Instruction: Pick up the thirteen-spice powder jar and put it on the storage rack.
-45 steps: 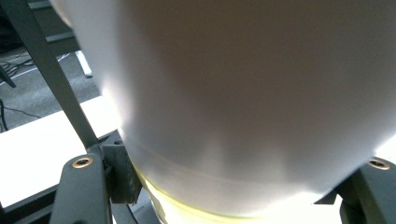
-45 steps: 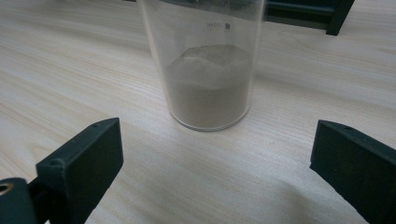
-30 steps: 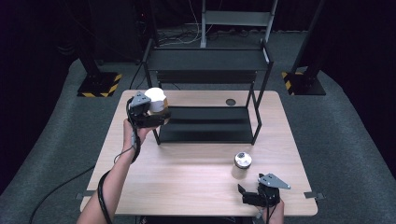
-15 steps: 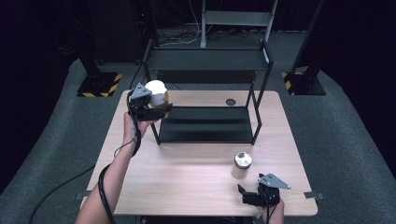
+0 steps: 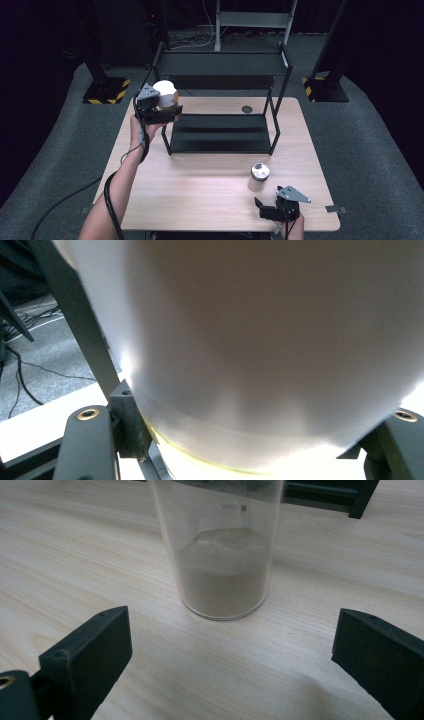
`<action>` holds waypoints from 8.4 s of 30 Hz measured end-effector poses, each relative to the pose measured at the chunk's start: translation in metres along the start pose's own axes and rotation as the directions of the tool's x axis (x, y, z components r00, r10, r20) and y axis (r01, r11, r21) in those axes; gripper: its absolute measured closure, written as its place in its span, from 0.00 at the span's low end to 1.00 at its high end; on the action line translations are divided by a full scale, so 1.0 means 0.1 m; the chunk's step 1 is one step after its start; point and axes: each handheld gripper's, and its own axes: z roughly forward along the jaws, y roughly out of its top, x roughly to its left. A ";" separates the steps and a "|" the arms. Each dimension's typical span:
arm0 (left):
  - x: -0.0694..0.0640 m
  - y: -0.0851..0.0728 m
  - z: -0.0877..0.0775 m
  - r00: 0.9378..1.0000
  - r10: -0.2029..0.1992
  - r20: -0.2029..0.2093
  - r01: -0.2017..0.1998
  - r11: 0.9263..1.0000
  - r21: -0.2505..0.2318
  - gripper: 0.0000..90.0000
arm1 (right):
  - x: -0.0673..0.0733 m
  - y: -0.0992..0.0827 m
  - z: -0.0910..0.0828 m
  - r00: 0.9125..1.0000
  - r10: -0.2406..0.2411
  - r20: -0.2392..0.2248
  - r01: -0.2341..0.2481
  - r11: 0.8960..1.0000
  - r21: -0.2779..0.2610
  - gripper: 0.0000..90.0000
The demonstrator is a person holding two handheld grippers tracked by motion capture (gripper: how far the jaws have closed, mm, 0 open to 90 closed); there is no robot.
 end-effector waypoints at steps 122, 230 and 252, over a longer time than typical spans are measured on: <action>0.00 1.30 -0.09 0.996 -0.004 -0.089 0.001 0.999 -0.039 0.33 | -0.01 0.02 0.01 1.000 -0.005 -0.003 0.005 1.000 0.011 0.02; 0.10 1.60 0.32 0.994 -0.054 -0.098 0.061 0.996 0.070 0.17 | -0.02 0.01 0.01 1.000 -0.013 -0.011 0.013 1.000 0.010 0.03; -0.08 1.58 -0.33 0.994 0.100 -0.052 -0.093 0.988 0.124 0.03 | -0.02 0.01 0.01 1.000 -0.010 -0.009 0.010 1.000 0.010 0.03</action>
